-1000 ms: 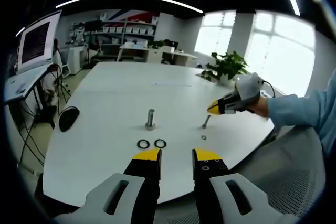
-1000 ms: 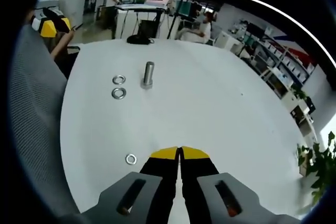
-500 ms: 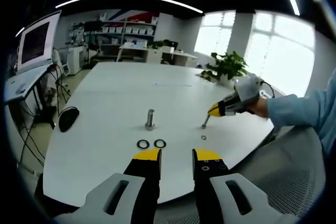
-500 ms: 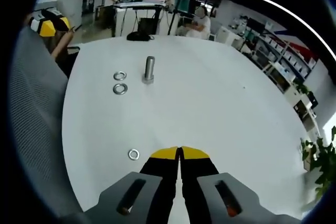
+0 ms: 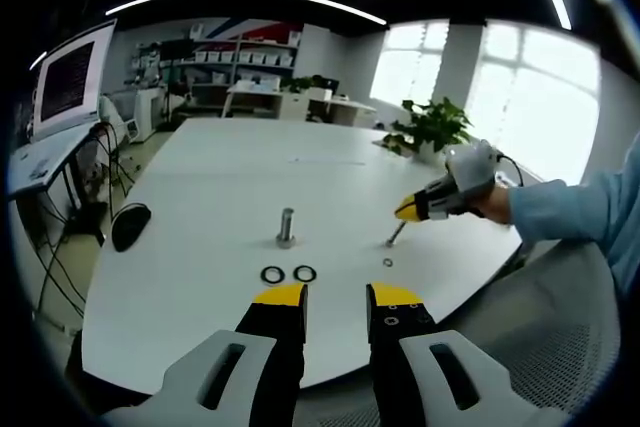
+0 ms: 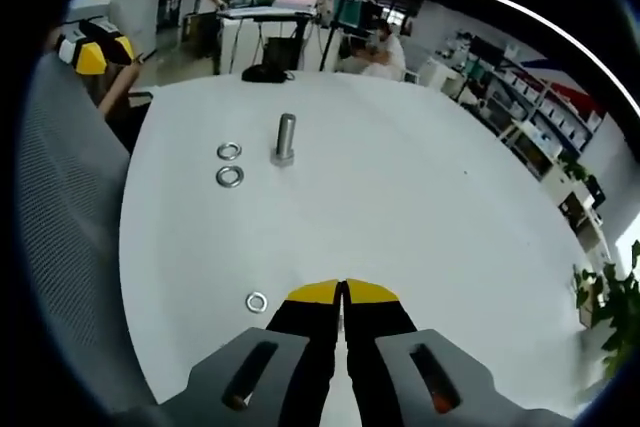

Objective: Place the washer onto the threaded stud by aligning its center hole with the stud, sliding it down to the base, and recovering from edge contact or off-axis alignment until the washer reaches the visible bottom stop.

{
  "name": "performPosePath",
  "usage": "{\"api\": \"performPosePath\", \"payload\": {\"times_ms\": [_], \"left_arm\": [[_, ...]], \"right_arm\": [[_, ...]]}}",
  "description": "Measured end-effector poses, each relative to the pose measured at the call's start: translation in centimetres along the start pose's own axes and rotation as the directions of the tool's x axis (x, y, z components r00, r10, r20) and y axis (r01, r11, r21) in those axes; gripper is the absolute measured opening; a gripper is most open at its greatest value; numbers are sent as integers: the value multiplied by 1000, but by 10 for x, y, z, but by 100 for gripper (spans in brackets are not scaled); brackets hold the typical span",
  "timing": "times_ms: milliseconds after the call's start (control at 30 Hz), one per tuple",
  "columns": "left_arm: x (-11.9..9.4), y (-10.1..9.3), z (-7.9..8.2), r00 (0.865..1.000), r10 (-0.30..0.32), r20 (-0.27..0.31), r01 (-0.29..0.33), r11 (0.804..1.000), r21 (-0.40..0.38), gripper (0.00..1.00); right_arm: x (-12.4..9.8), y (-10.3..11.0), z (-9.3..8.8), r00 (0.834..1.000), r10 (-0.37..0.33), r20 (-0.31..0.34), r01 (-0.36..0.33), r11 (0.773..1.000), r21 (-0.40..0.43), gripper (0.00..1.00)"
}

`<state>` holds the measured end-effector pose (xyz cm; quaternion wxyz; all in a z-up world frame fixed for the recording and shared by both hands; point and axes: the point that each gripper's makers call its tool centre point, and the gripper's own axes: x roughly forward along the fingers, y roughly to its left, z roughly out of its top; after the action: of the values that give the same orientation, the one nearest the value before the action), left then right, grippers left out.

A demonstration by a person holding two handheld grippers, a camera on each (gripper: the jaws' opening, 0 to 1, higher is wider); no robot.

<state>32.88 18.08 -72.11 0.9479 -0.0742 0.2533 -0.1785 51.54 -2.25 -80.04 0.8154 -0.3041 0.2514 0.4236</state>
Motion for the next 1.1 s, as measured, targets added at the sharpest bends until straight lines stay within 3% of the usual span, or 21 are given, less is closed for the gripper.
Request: {"api": "performPosePath", "payload": {"times_ms": [167, 333, 400, 500, 667, 700, 867, 1000, 1100], "left_arm": [[0, 0, 0, 1000, 0, -1, 0, 1000, 1, 21], [0, 0, 0, 1000, 1, -1, -1, 1000, 0, 21], [0, 0, 0, 1000, 2, -1, -2, 1000, -1, 21], [0, 0, 0, 1000, 3, -1, -3, 1000, -1, 21], [0, 1, 0, 1000, 4, 0, -4, 1000, -2, 21], [0, 1, 0, 1000, 5, 0, -5, 1000, -2, 21], [0, 1, 0, 1000, 7, 1, -7, 1000, -4, 21], [0, 1, 0, 1000, 7, 0, -7, 1000, -3, 21], [0, 1, 0, 1000, 7, 2, -7, 1000, -4, 21]], "right_arm": [[-5, -10, -3, 1000, -19, 15, 18, 998, 63, 4], [-6, 4, -9, 997, 71, 34, -76, 980, 186, 13], [-4, 12, -11, 992, 118, 43, -125, 955, 270, 18], [-1, 19, -14, 987, 153, 50, -161, 936, 313, 19], [0, 21, -18, 986, 159, 52, -167, 915, 367, 20], [2, 21, -17, 983, 169, 70, -183, 897, 401, 20], [3, 26, -14, 979, 178, 100, -204, 858, 471, 20], [5, 25, -15, 979, 170, 114, -204, 838, 506, 20], [7, 28, -14, 975, 172, 138, -220, 801, 557, 20]]}}
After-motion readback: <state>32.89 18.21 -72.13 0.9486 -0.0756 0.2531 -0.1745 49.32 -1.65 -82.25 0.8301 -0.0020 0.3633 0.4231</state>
